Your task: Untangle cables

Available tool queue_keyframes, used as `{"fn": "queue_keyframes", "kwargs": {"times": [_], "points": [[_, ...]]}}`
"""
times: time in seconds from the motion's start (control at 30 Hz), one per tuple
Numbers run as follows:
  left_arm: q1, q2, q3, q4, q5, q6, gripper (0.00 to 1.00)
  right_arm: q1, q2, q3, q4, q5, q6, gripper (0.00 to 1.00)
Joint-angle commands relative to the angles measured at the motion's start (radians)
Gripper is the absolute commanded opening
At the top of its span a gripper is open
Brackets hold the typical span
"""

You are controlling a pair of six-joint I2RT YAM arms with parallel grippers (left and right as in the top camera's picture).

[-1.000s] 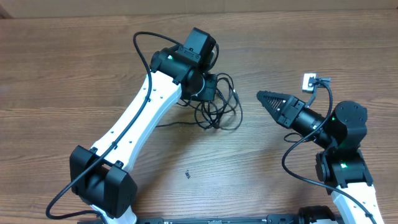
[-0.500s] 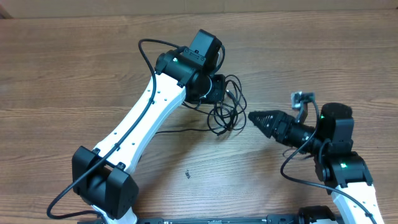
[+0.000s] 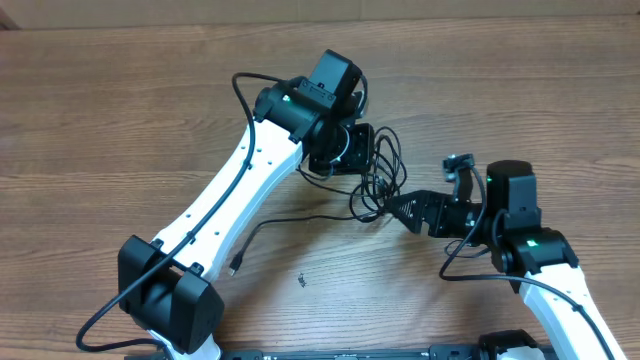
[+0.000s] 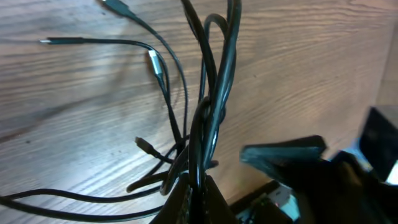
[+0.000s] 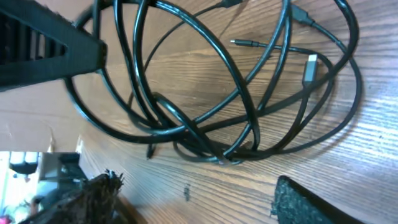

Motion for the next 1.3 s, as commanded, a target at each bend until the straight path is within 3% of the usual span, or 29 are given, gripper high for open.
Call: {"fn": "queue_keyframes", "kwargs": {"times": [0.0, 0.13, 0.27, 0.6, 0.67, 0.73, 0.93, 1.27], "points": [[-0.008, -0.025, 0.002, 0.002, 0.065, -0.024, 0.04, 0.01, 0.006, 0.006, 0.008, 0.027, -0.077, 0.8], [-0.008, -0.025, 0.002, 0.002, 0.097, -0.032, 0.04, 0.01, 0.007, 0.006, 0.008, 0.036, -0.081, 0.79], [-0.009, -0.025, 0.002, 0.002, 0.122, -0.082, 0.04, 0.011, 0.008, 0.006, 0.008, 0.035, -0.081, 0.65], [-0.038, -0.025, 0.002, 0.042, 0.197, -0.12, 0.04, 0.011, 0.016, 0.0, 0.008, 0.069, -0.106, 0.61], [-0.044, -0.025, 0.002, 0.042, 0.198, -0.12, 0.04, 0.011, 0.026, 0.0, 0.013, 0.068, -0.106, 0.57], [-0.047, -0.025, 0.002, 0.042, 0.199, -0.12, 0.04, 0.011, 0.046, 0.0, 0.016, 0.068, -0.106, 0.44], [-0.047, -0.025, 0.002, 0.048, 0.217, -0.12, 0.04, 0.011, 0.082, 0.0, 0.019, 0.053, -0.105, 0.37], [-0.047, -0.025, 0.002, 0.118, 0.208, -0.185, 0.04, 0.011, 0.082, 0.0, 0.02, 0.021, -0.105, 0.36]]}}
